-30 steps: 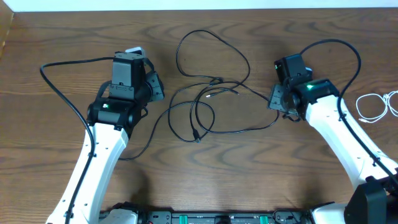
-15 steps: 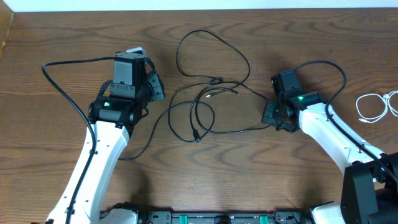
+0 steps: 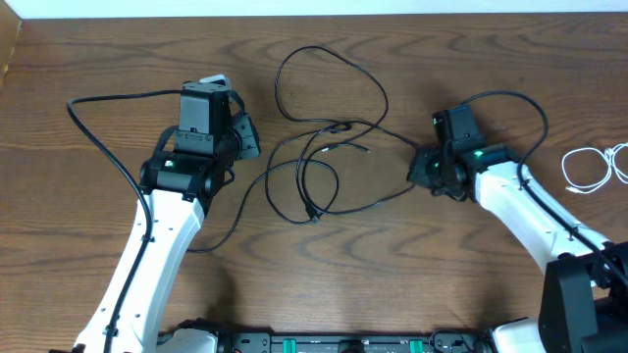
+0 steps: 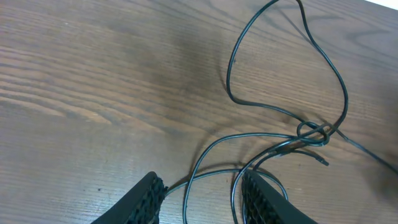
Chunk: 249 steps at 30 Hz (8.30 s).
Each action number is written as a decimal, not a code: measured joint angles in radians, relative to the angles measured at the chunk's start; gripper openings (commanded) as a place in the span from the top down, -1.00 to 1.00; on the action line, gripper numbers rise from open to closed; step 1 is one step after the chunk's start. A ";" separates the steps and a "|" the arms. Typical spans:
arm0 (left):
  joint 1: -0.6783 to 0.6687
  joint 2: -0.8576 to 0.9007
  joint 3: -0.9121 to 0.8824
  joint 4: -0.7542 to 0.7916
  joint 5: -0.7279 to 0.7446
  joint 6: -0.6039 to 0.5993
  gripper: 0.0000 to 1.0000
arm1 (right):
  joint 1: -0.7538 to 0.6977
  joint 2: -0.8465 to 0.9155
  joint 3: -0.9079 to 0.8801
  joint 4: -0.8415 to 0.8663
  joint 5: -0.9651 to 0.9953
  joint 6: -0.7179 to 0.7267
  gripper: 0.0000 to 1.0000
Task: Untangle cables
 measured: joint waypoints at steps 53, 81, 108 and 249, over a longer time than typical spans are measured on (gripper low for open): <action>0.000 0.000 0.000 -0.003 0.000 0.000 0.16 | -1.025 -0.362 0.439 0.166 -0.044 -0.121 0.98; 0.000 0.000 0.000 -0.003 0.000 0.000 0.16 | -1.149 -0.024 0.440 0.115 0.006 -0.245 0.03; 0.000 0.000 0.000 -0.005 0.000 0.000 0.16 | -1.058 0.004 0.440 0.031 -0.447 -0.264 -0.92; 0.238 0.001 0.000 -0.152 0.210 0.024 -0.33 | 0.284 0.117 0.406 0.200 -0.315 -0.720 0.98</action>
